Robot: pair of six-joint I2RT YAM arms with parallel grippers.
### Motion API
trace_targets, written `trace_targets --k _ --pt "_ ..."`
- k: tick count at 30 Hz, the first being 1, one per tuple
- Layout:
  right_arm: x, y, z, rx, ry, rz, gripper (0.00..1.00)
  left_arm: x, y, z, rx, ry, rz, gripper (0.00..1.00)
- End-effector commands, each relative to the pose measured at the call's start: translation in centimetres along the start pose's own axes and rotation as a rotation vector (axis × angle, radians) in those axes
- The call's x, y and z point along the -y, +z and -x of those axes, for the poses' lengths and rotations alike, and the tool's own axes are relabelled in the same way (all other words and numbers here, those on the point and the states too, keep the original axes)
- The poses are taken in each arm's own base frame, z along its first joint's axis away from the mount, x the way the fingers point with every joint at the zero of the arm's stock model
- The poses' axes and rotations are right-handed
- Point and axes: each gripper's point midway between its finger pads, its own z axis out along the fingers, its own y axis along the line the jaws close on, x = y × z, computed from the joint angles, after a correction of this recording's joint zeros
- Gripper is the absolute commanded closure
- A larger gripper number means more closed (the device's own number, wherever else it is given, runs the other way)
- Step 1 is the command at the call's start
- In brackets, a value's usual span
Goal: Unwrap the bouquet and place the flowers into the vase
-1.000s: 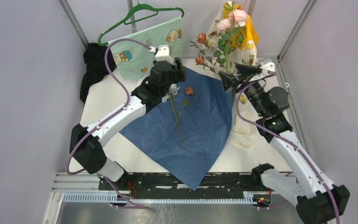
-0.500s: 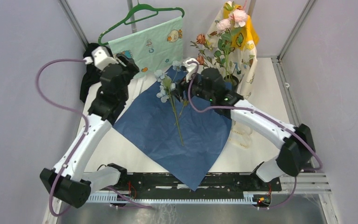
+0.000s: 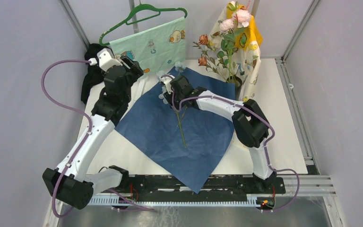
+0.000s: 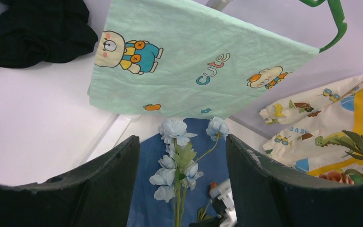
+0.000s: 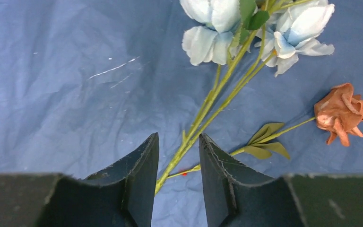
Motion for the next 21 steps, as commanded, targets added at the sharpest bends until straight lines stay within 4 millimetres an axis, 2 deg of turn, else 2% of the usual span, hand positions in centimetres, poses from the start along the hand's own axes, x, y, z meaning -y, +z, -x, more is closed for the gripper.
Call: trace_targets --k 1,5,9,14,21 --pt "1.6 0.5 2.7 0.023 -0.020 -0.085 0.58 0.8 0.2 0.7 0.025 -0.042 -0.032 0.27" --pt "3.2 2.1 2.9 -0.014 -0.038 -0.157 0.59 0.8 0.5 0.2 0.014 -0.031 -0.031 0.27" --pt "3.9 3.6 3.3 -0.025 -0.042 -0.178 0.60 0.8 0.7 0.0 0.010 -0.027 -0.034 0.27" --pt "5.4 5.2 1.8 -0.065 -0.023 -0.229 0.63 0.6 0.9 -0.3 0.007 -0.013 -0.029 0.27" --pt "5.5 6.9 0.1 -0.088 -0.009 -0.206 0.68 0.6 1.3 -0.9 -0.004 -0.004 -0.026 0.27"
